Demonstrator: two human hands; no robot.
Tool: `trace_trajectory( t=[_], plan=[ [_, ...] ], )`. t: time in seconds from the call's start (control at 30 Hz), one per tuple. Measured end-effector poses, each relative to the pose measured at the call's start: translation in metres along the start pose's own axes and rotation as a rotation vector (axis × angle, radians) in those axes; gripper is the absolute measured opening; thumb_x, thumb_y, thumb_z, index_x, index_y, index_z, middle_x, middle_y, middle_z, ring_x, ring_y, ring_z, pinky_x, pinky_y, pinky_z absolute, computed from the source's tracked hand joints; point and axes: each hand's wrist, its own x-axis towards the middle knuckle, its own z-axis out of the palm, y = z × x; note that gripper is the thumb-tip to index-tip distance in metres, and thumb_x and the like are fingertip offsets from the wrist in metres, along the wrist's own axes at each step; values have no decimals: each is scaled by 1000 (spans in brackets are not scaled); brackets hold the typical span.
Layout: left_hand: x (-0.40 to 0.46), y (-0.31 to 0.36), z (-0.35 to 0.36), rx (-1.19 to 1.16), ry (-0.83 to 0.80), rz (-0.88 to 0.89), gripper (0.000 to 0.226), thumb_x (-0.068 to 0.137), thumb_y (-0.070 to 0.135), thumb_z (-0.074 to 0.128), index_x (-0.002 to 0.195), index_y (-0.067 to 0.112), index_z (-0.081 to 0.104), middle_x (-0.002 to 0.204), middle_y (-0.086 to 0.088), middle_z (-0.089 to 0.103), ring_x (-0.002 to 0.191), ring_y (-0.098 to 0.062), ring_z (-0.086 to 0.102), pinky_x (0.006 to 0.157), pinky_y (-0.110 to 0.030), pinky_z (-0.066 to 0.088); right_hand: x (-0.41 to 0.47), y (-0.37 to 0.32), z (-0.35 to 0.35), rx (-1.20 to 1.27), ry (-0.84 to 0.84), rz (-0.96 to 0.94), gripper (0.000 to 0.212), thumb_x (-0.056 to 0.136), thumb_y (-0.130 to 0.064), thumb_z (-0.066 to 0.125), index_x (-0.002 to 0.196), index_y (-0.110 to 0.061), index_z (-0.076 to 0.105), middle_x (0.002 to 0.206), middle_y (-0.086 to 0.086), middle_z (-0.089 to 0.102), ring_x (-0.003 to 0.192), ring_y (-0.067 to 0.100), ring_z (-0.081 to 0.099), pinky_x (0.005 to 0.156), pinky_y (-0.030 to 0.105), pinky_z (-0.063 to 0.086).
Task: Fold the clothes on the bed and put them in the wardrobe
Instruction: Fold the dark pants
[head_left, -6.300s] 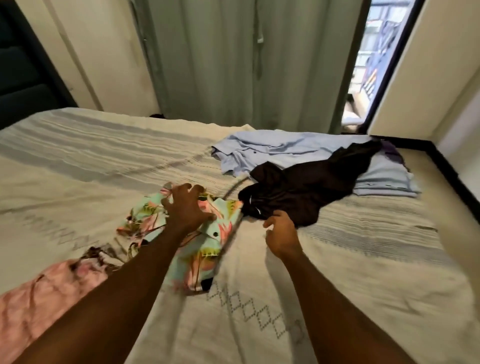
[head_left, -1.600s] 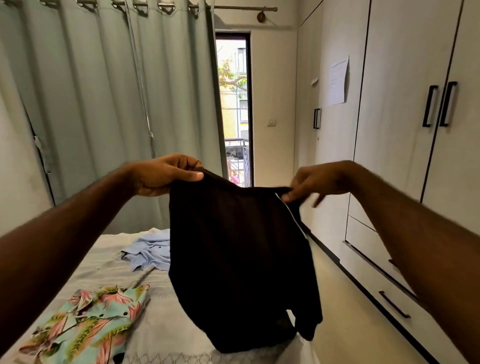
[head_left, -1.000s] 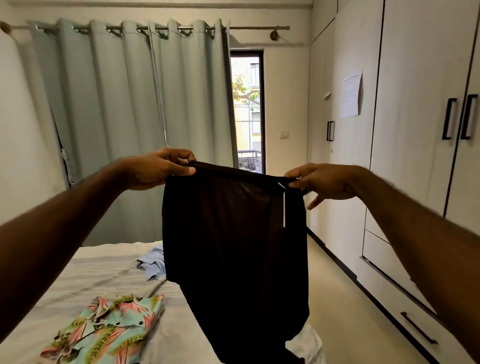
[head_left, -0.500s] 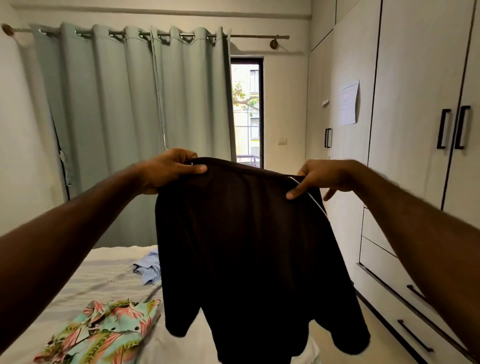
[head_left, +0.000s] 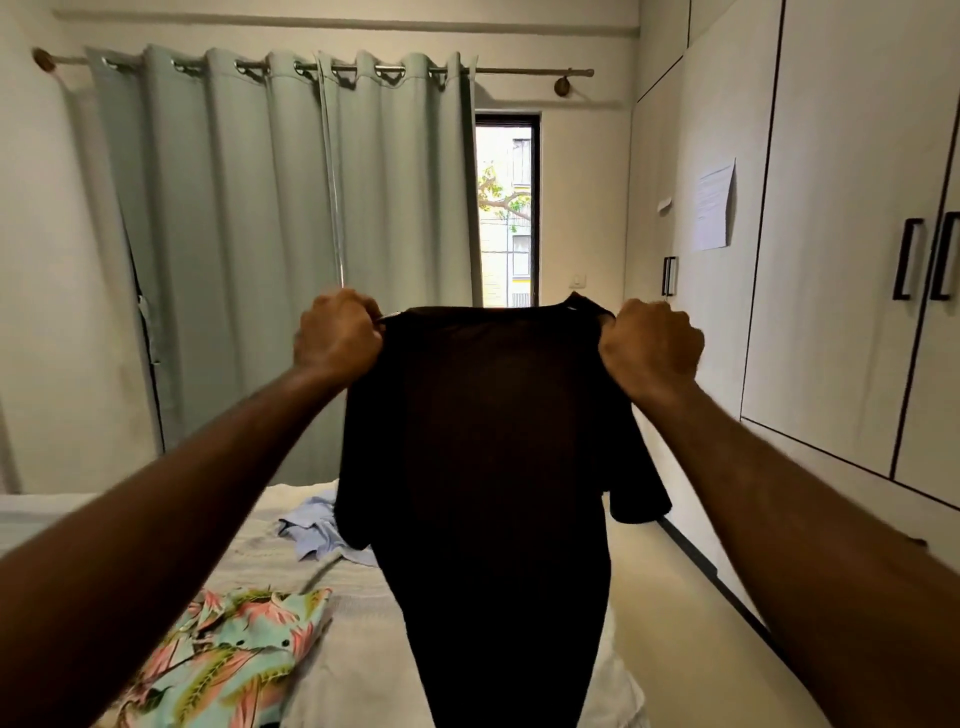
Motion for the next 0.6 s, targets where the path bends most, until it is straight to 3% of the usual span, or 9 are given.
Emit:
trace_trajectory(
  t=[0.07, 0.13, 0.2, 0.3, 0.37, 0.47, 0.53, 0.6],
  plan=[
    [-6, 9, 11, -343, 47, -212, 7, 94, 16, 67, 96, 18, 74, 92, -8, 69, 83, -30, 70, 81, -43, 61, -3, -10, 1, 211, -34, 214, 32, 105, -28, 46, 112, -3, 65, 111, 15, 66, 101, 36, 64, 72, 33, 40],
    [-14, 19, 19, -812, 33, -410, 9, 100, 13, 61, 95, 17, 67, 85, -6, 64, 65, -24, 70, 64, -39, 63, -4, -20, 6, 619, -32, 391, 28, 105, -26, 50, 105, -4, 67, 105, 14, 70, 91, 30, 70, 67, 33, 50],
    [-22, 22, 23, -994, 101, -321, 12, 103, 9, 55, 102, 13, 66, 81, -4, 66, 70, -23, 73, 69, -38, 64, -6, -27, 9, 941, 60, 374, 22, 104, -22, 53, 99, -8, 69, 93, 10, 74, 76, 20, 73, 71, 34, 62],
    [-29, 16, 19, -740, 288, 164, 24, 102, 7, 54, 123, 10, 66, 108, -3, 72, 102, -15, 70, 95, -30, 56, -14, -29, 2, 941, 264, 127, 19, 104, -15, 52, 110, -8, 69, 98, 5, 73, 88, 15, 70, 77, 9, 53],
    [-33, 12, 12, -622, 278, 380, 43, 103, 10, 53, 146, 11, 49, 134, -5, 63, 121, -12, 60, 107, -20, 45, -19, -33, -6, 922, 346, -66, 23, 103, -9, 50, 119, -8, 67, 106, 3, 71, 96, 12, 66, 79, -1, 44],
    [-35, 11, -7, -388, 270, 499, 69, 105, 26, 50, 162, 16, 12, 158, 9, 32, 144, -9, 30, 119, -26, 20, -21, -46, -22, 884, 358, -239, 34, 105, -10, 47, 136, -13, 61, 115, -5, 67, 102, 5, 61, 88, -4, 37],
    [-32, 9, -23, -215, 317, 528, 79, 102, 37, 47, 162, 17, -2, 162, 6, 27, 149, -13, 23, 121, -31, 9, -23, -53, -34, 819, 353, -276, 39, 106, -13, 47, 144, -16, 54, 104, -6, 65, 88, 4, 59, 81, -3, 39],
    [-31, 8, -44, -88, 365, 525, 85, 100, 44, 46, 161, 17, -7, 163, -3, 30, 151, -23, 25, 122, -37, 9, -26, -58, -45, 749, 377, -301, 42, 106, -14, 47, 147, -19, 50, 94, 1, 67, 78, 10, 59, 79, 11, 48]
  ],
)
